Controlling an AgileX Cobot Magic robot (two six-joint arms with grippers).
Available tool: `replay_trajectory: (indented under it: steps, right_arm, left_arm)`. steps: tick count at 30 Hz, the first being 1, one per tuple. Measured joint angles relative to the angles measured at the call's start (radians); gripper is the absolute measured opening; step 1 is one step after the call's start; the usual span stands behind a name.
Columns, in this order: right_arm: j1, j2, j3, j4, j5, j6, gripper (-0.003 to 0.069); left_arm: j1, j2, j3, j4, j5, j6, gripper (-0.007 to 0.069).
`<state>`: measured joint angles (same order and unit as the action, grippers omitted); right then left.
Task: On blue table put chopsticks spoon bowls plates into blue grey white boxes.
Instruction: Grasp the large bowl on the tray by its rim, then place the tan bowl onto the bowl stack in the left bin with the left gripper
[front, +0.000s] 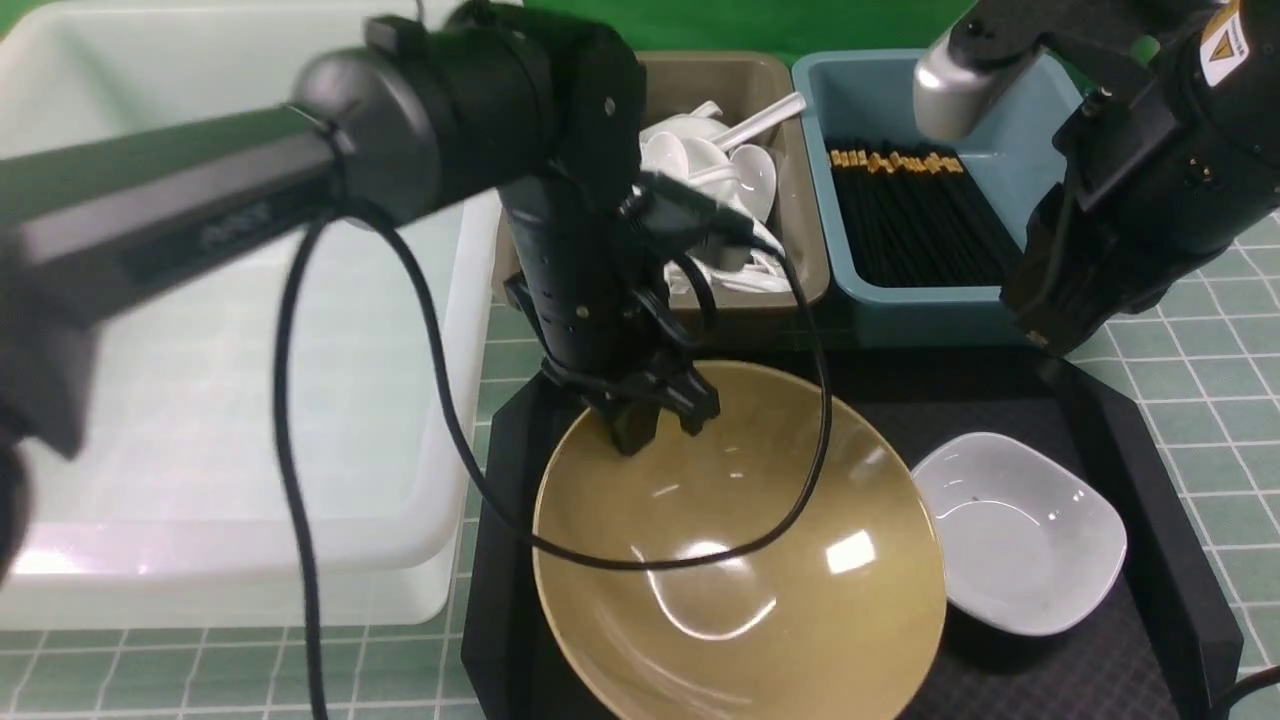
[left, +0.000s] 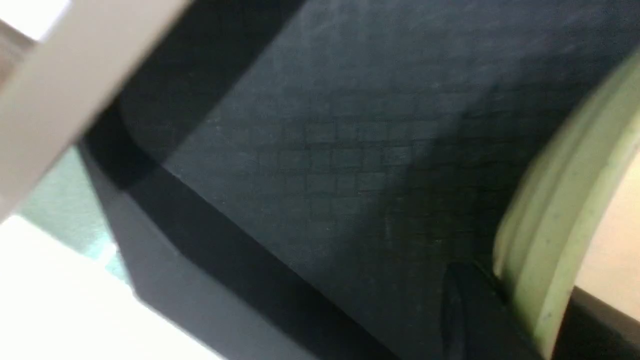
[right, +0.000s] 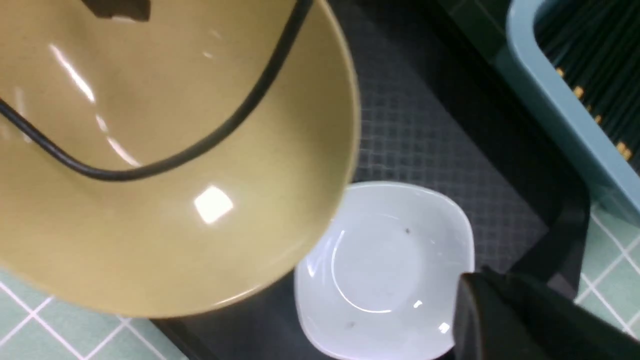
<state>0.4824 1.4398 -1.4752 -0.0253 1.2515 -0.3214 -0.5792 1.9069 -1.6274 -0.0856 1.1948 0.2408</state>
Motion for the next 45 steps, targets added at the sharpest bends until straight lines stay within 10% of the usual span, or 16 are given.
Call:
replay_trajectory:
  steps: [11, 20, 31, 45]
  right_arm:
    - [0.248, -0.058, -0.231, 0.005, 0.003, 0.001, 0.0035]
    - [0.497, -0.044, -0.288, -0.022, -0.064, 0.0, 0.0035]
    - [0.519, 0.066, -0.288, -0.045, -0.138, -0.022, 0.0036]
    - [0.594, 0.17, -0.288, -0.043, -0.229, -0.145, 0.004]
  left_arm:
    - [0.119, -0.257, 0.006, -0.146, -0.027, -0.026, 0.0007]
    - [0.619, -0.469, 0.007, -0.417, 0.048, 0.054, 0.0007]
    - [1.227, -0.577, 0.325, -0.518, -0.116, 0.059, 0.0007]
    - [1.271, -0.437, 0.526, -0.536, -0.362, 0.059, 0.0007]
